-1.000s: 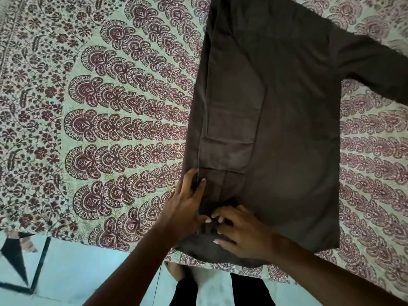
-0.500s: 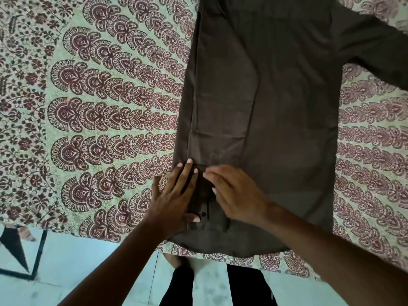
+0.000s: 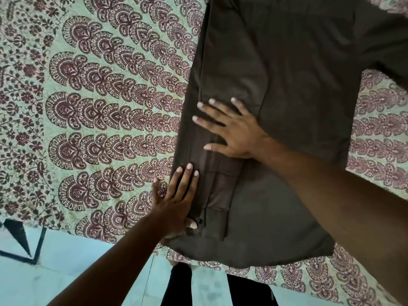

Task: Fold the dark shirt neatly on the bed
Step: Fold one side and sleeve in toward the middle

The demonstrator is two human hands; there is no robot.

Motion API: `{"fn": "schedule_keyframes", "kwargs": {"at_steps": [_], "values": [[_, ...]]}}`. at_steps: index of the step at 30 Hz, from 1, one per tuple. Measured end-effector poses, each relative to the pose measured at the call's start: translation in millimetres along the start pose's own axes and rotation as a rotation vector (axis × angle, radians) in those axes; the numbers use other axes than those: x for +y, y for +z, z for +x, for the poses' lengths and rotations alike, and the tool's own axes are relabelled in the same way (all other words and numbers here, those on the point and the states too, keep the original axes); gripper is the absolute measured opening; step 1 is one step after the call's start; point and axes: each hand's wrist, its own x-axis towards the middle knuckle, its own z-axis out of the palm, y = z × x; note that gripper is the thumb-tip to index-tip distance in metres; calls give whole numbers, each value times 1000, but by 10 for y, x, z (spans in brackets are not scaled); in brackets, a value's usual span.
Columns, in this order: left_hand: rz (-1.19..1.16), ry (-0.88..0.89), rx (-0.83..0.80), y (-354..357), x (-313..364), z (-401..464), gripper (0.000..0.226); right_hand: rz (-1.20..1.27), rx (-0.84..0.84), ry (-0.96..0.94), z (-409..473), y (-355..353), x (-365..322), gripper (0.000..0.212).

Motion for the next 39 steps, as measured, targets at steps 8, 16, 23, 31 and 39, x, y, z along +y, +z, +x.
{"fn": "schedule_keyframes", "kwargs": {"at_steps": [8, 16, 23, 31, 39], "values": [[-12, 14, 73, -24, -23, -13, 154, 111, -112, 379, 536, -347, 1030, 94], [-410, -113, 407, -542, 84, 148, 66, 59, 61, 124, 238, -360, 521, 77], [-105, -57, 500, -952, -44, 1286, 68, 42, -46, 84, 134, -93, 696, 62], [11, -54, 499, -829, -131, 1411, 73, -20, 76, 277, 234, -32, 1057, 59], [-34, -60, 521, -871, -137, 1402, 75, 157, 125, 643, 598, -272, 1204, 68]]}}
